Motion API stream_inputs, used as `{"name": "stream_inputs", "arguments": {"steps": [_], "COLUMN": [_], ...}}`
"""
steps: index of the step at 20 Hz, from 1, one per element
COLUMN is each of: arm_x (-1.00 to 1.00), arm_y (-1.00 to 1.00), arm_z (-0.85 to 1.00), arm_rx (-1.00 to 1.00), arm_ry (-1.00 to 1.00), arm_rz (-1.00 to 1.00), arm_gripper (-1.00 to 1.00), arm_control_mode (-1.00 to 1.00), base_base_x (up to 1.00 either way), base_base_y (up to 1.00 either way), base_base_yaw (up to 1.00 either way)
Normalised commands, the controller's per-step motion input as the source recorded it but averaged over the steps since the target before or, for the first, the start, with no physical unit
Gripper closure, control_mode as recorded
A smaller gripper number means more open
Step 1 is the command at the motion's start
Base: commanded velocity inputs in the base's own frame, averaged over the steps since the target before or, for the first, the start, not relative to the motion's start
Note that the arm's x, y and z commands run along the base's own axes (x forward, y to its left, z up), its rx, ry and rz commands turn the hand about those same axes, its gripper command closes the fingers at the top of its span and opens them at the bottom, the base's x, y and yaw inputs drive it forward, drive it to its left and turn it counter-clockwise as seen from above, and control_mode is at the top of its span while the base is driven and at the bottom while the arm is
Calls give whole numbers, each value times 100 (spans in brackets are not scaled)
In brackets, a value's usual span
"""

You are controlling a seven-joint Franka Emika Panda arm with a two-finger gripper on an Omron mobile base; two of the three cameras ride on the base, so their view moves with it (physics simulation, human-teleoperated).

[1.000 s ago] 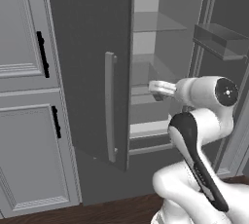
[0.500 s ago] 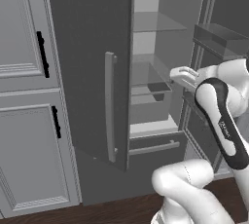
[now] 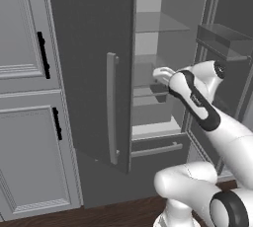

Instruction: Grab a lemon wedge from the fridge and one ice cube from the ice bowl, and put them in the glass of lemonade.

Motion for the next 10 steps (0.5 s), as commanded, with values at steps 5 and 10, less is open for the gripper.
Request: {"name": "stream_inputs", "arguments": {"steps": [5,10], "arm_x": [50,24], "arm_y": [61,62], "arm_z": [0,0], "arm_rx": [0,1], "arm_ry": [14,10], "arm_rz": [14,20], "arm_gripper": [-100,-100], "arm_control_mode": [-100,-100], "base_base_x": [0,0], "base_base_y": [0,0], "base_base_yaw": [0,0]}}
